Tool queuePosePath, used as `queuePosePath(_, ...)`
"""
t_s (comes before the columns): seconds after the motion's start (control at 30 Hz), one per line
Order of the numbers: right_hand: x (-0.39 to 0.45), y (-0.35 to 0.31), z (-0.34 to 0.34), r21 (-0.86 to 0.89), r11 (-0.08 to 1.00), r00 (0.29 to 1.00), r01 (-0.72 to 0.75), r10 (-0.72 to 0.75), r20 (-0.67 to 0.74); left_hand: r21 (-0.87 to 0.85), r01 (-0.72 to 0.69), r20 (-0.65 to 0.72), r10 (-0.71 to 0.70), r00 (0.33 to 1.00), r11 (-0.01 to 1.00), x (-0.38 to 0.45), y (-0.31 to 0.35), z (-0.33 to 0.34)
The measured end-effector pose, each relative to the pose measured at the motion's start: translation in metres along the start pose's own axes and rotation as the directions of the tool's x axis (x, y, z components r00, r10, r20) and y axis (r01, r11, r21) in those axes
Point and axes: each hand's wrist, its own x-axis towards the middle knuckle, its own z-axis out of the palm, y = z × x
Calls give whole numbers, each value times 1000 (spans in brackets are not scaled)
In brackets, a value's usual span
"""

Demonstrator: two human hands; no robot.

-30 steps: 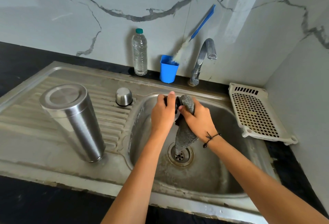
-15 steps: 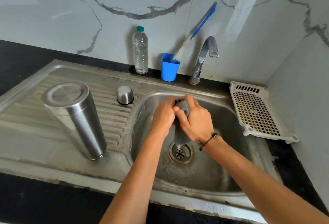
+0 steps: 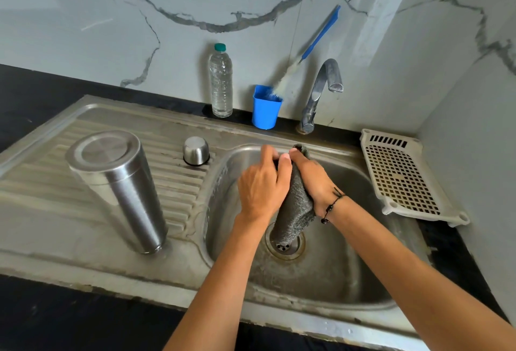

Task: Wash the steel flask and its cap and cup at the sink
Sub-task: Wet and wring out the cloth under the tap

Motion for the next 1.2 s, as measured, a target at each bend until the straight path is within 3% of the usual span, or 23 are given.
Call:
queuePosePath(0.07,3,2,0,-100,993,995,59,-66,-69,-85,261,210,-239,948,962,7,8,-7)
queuePosePath(0.13,-1,4,-1,-379,889,930,259,-336,-152,-175,530,395,-434,810,830,19,9,-11)
queuePosePath(0.17,-4,7,-3,-567,740,845,363,-518,-135,-213,636,491,-482,726,742,23,7,-13)
queuePosePath(0.23,-10,10,-6,-793,331,597,512,-801,51,-203,754,657,-484,578,624,25,-1,-16)
queuePosePath(0.3,-10,13,-7,-793,-2,371,610,-883,288,-196,774,712,-456,535,602,22,-6,-17)
queuePosePath(0.33,-9,15,-7,-778,-98,309,621,-881,358,-214,783,708,-459,536,584,21,-5,-16)
queuePosePath(0.37,-7,16,-7,-773,-131,296,621,-874,386,-233,798,693,-480,537,557,22,-4,-15)
queuePosePath(0.43,-6,13,-6,-779,-85,316,621,-883,348,-278,814,623,-549,557,510,23,-2,-10)
queuePosePath(0.5,-8,9,-1,-794,34,376,607,-892,249,-337,792,523,-598,608,510,25,2,-8)
queuePosePath(0.57,-10,3,4,-814,153,440,560,-887,137,-284,674,372,-569,733,683,24,5,-6)
queuePosePath(0.63,-13,-3,11,-785,350,585,511,-811,20,-188,432,109,-419,902,882,17,8,-5)
queuePosePath(0.67,-10,-2,12,-713,494,676,498,-736,-38,-98,241,-49,-246,968,966,14,6,-4)
queuePosePath(0.7,-6,0,11,-588,662,775,464,-625,-93,14,62,-139,-60,988,998,12,2,-4)
queuePosePath(0.77,-1,1,10,-272,917,936,291,-332,-119,176,-135,-217,173,961,975,11,-9,0)
queuePosePath(0.83,1,1,8,-145,980,985,137,-150,-82,105,-115,-101,126,987,988,10,-9,-3)
queuePosePath(0.9,-1,-1,8,-229,960,972,164,-197,-130,-12,147,139,-144,980,989,12,2,-12)
queuePosePath(0.97,-2,1,7,-461,834,883,303,-428,-194,-51,431,310,-396,864,901,20,5,-17)
queuePosePath(1.0,-3,3,6,-599,715,814,360,-555,-173,-78,509,362,-451,815,857,25,3,-17)
queuePosePath(1.07,-8,7,5,-763,464,659,450,-749,-67,-112,596,492,-476,729,795,30,-3,-19)
queuePosePath(1.13,-11,10,3,-798,222,499,560,-859,111,-127,652,615,-456,643,748,29,-5,-21)
queuePosePath(1.2,-11,12,4,-796,86,429,599,-874,229,-181,708,619,-480,621,683,28,-3,-20)
